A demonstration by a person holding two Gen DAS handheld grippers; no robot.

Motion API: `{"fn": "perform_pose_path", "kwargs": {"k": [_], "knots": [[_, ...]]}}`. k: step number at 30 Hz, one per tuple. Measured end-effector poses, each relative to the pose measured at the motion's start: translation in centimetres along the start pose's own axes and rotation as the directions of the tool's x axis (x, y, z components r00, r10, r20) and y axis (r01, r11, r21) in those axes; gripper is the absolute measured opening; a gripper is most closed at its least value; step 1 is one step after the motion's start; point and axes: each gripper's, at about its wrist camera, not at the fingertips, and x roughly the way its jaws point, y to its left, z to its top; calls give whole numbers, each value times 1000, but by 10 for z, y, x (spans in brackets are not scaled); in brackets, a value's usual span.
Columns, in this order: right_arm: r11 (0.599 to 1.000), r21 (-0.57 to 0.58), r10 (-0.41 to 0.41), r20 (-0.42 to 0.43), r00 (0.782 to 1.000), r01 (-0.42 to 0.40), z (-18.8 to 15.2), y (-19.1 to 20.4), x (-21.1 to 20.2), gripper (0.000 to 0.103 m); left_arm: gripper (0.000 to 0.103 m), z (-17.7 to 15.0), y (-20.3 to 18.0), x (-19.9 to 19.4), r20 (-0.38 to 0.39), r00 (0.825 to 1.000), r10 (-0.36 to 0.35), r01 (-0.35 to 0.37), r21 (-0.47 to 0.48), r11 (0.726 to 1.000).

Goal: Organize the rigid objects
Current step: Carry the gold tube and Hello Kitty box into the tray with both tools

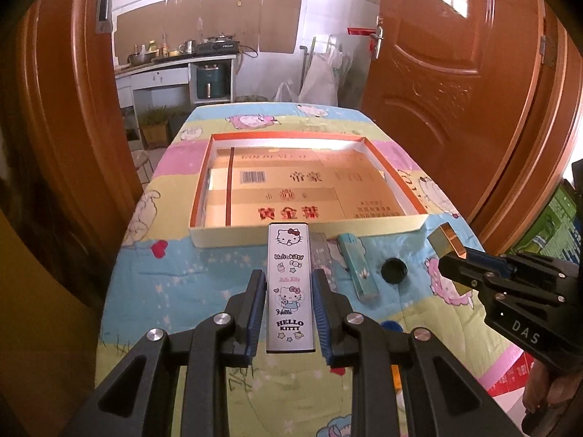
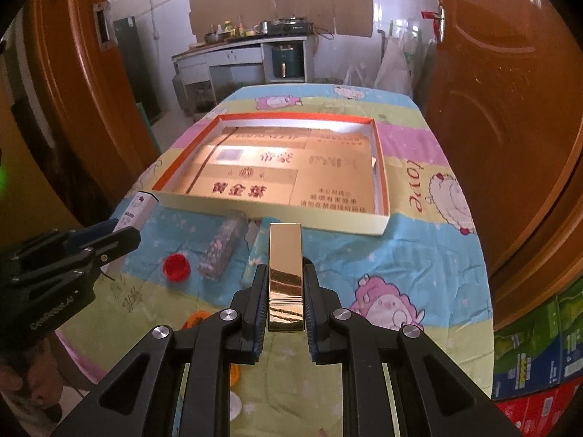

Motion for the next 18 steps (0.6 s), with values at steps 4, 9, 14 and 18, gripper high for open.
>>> {"fn": "perform_pose_path", "kwargs": {"k": [4,9,14,18], "knots": [[1000,-3,4,9,1000,-4,10,0,1,18,26,9,0,4,-5,1000,15,-15,6,1000],[1000,-6,9,21,1000,-9,22,-2,4,18,26,24,1,12,-7,1000,20,-20,7,1000],[1000,-5,13,33,999,-13,36,-6,7,18,26,39,-1,18,0,1000,25,-25,12,1000],[1000,-1,18,40,999,-18,48,-11,12,18,26,53,-4,26,5,999,32,-32,20,999]]}}
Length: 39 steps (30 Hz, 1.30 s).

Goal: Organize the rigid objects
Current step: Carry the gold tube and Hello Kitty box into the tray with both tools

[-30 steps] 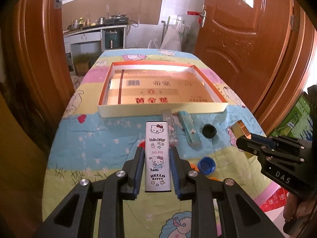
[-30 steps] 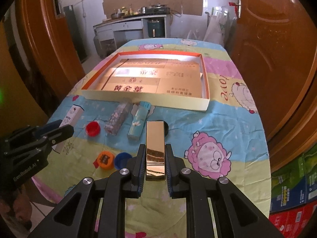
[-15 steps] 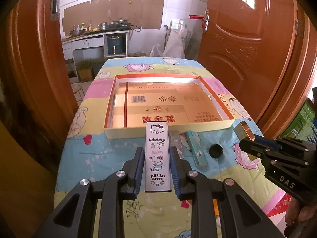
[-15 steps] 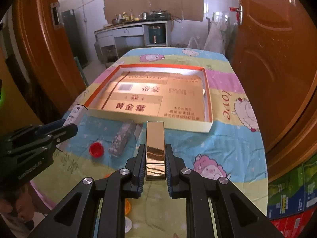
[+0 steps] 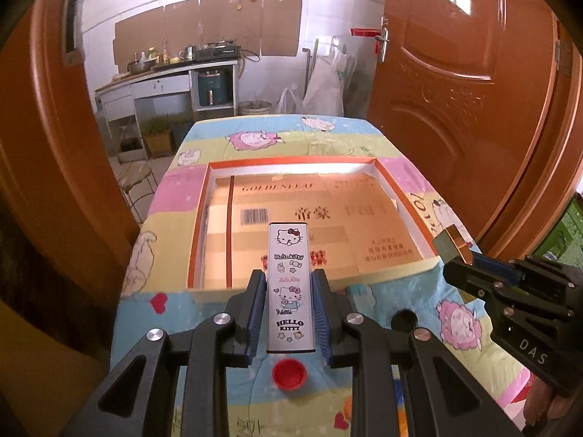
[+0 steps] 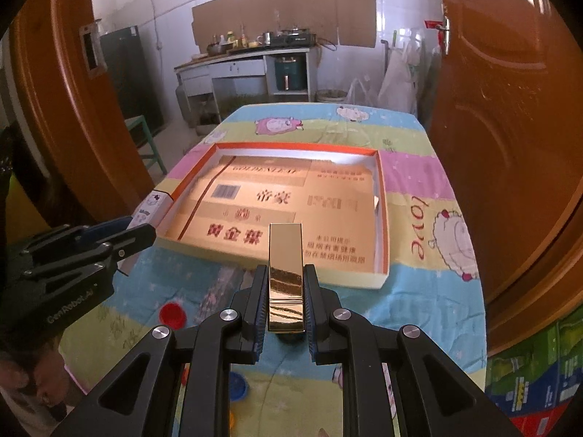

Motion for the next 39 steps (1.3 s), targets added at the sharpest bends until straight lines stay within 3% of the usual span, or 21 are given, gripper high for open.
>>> {"fn": "perform_pose_path", "kwargs": {"k": [20,39], "knots": [[999,-21,42,-12,999,-42,80,-24,54,18,26,76,11,66,-42,998,36,-37,-18,999],[998,-23,56,-141,988,-60,119,-50,148,18,26,107,25,146,-160,987,26,-34,-44,998]]}}
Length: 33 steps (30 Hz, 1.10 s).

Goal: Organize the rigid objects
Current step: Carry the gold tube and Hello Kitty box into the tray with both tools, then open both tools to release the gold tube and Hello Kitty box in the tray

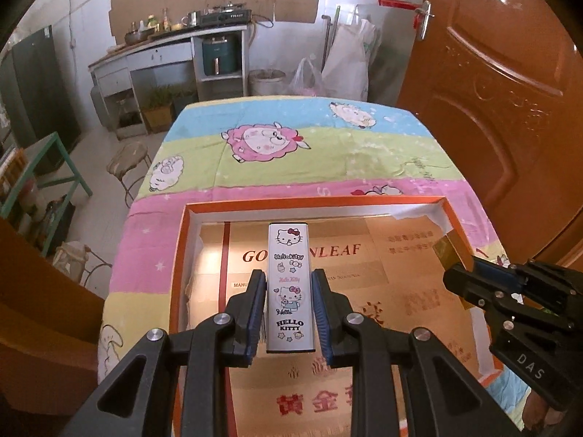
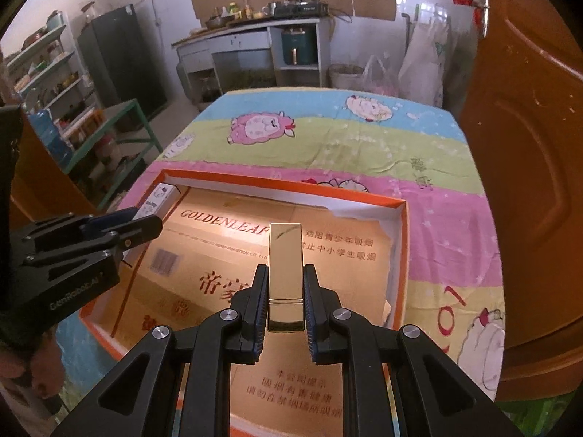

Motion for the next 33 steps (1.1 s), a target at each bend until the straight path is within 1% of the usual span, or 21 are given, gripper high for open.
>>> {"fn": "perform_pose_path", "kwargs": {"k": [8,18,33], "knots": [[1000,-14,0,-30,1000,0,15,-5,23,18,26,10,3,23,-33,999,4,-4,-1,1000],[1000,6,8,-74,997,-7,27,-13,55,18,26,16,7,46,-73,997,-6,5,-7,1000],[1000,6,-12,-114,993,12,32,-16,84,18,26,19,15,72,-116,993,-21,19,-24,1000]]}}
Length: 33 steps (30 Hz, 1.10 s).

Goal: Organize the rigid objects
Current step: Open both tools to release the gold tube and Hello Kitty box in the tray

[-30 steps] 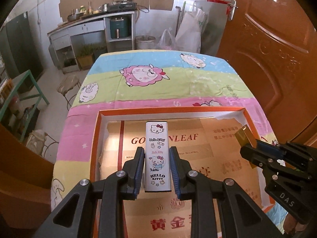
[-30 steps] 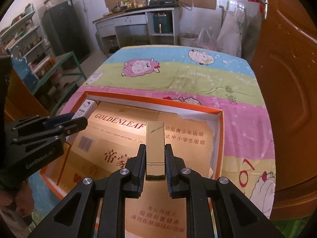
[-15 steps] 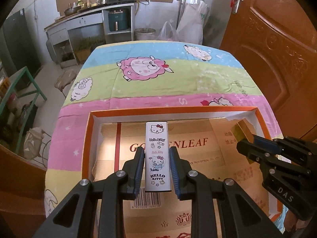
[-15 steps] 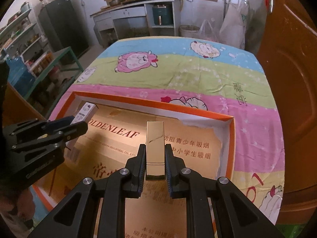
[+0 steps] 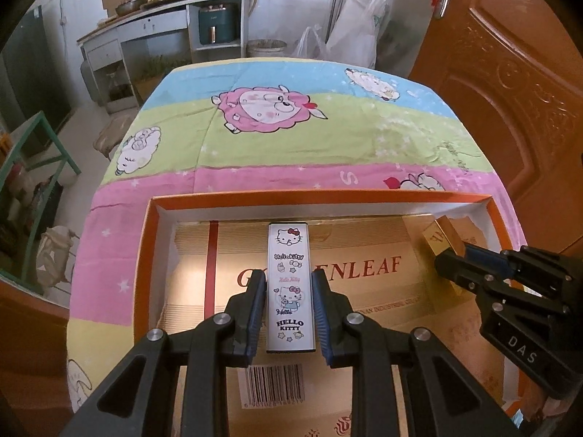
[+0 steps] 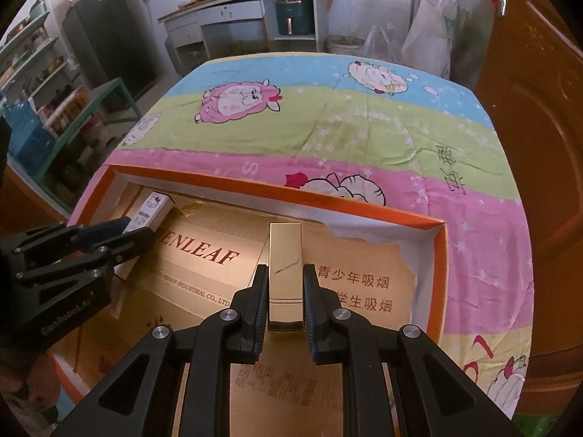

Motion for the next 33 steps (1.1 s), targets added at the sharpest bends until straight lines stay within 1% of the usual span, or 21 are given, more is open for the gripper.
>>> {"fn": "perform_pose_path", "kwargs": {"k": [8,11,13,15,16,17,18,19,20,22,24,26,29,30,31,33], "knots": [[1000,-6,-5,-8,1000,4,-1,1,5,18,26,0,1,7,-2,1000,2,-2,1,1000],[1000,-25,-14,-5,1000,14,-1,3,8,18,26,-1,2,8,2,1000,-2,3,-3,1000],[999,-37,-21,-2,1000,21,-1,4,10,19,26,-1,1,9,1,1000,1,-1,12,1000],[999,-41,-23,2,1000,23,-1,5,10,24,27,-1,-2,9,0,1000,13,-13,44,999],[999,-41,-21,5,1000,21,-1,5,10,29,27,-2,-4,10,1,1000,18,-18,57,998],[999,-43,-23,5,1000,23,-1,6,10,39,28,-2,-6,10,5,1000,26,-27,75,997],[998,-47,-29,5,1000,29,-1,6,10,45,30,-3,-8,10,9,1000,27,-28,85,996],[998,-52,-35,6,999,36,-2,7,10,53,35,-4,-8,10,15,1000,22,-23,90,996],[998,-55,-38,6,999,39,-2,8,9,53,38,-5,-9,10,21,1000,3,-5,95,995],[998,-54,-38,11,999,39,-5,8,7,53,57,-6,-10,10,15,999,-35,33,110,993],[998,-46,-42,16,999,42,-7,6,3,53,64,-6,-15,12,3,999,-50,49,136,990],[998,-39,-48,26,999,49,-9,5,-2,53,64,-6,-18,12,5,999,-36,35,144,989],[998,-16,-55,52,997,56,-14,2,-15,53,64,-6,-13,10,17,999,-34,32,101,994],[998,-11,-58,60,997,59,-16,1,-19,53,62,-4,-9,10,17,999,-29,28,69,997],[998,-3,-69,73,995,69,-18,1,-25,53,56,-4,-6,9,19,999,-30,29,54,998],[997,11,-77,96,992,76,-24,0,-36,53,49,-5,-2,5,30,999,-33,32,38,999]]}}
